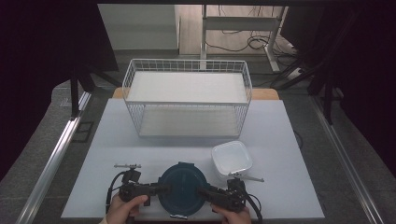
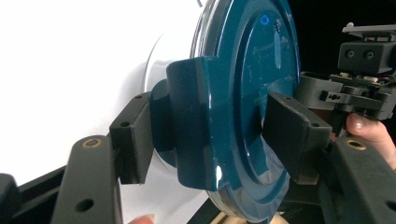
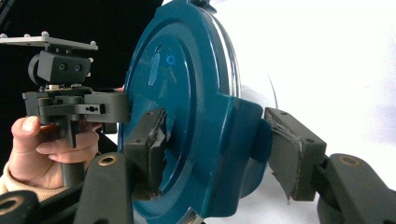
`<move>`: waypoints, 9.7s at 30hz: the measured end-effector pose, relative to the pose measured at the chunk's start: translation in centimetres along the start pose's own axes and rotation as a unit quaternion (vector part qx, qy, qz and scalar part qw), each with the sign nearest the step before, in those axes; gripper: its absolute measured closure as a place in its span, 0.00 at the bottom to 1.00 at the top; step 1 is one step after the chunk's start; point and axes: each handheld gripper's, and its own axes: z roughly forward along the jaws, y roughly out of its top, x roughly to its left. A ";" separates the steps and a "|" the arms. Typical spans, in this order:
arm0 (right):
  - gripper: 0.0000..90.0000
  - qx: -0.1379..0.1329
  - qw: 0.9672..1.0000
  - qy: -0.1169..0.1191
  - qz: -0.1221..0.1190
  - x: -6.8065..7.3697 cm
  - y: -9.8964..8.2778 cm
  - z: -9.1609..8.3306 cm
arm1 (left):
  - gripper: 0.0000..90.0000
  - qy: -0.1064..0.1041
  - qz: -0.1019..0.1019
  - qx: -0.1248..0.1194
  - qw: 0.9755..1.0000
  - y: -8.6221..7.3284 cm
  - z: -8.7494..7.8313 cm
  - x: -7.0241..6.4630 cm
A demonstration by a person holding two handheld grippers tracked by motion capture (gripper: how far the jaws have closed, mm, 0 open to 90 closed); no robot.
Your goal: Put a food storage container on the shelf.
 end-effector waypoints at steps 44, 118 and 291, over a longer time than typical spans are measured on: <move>0.47 -0.015 1.000 -0.001 -0.025 1.7 1.5 -0.7 | 0.45 0.011 0.026 -0.041 0.999 0.5 -1.6 -2.1; 0.47 -0.060 0.988 0.000 -0.142 8.6 19.6 -4.0 | 0.45 -0.005 0.104 -0.104 0.989 16.9 -5.8 -9.4; 0.22 0.015 0.964 -0.069 -0.258 -1.5 9.4 -4.1 | 0.30 0.113 0.303 -0.049 0.945 4.3 -2.0 -2.6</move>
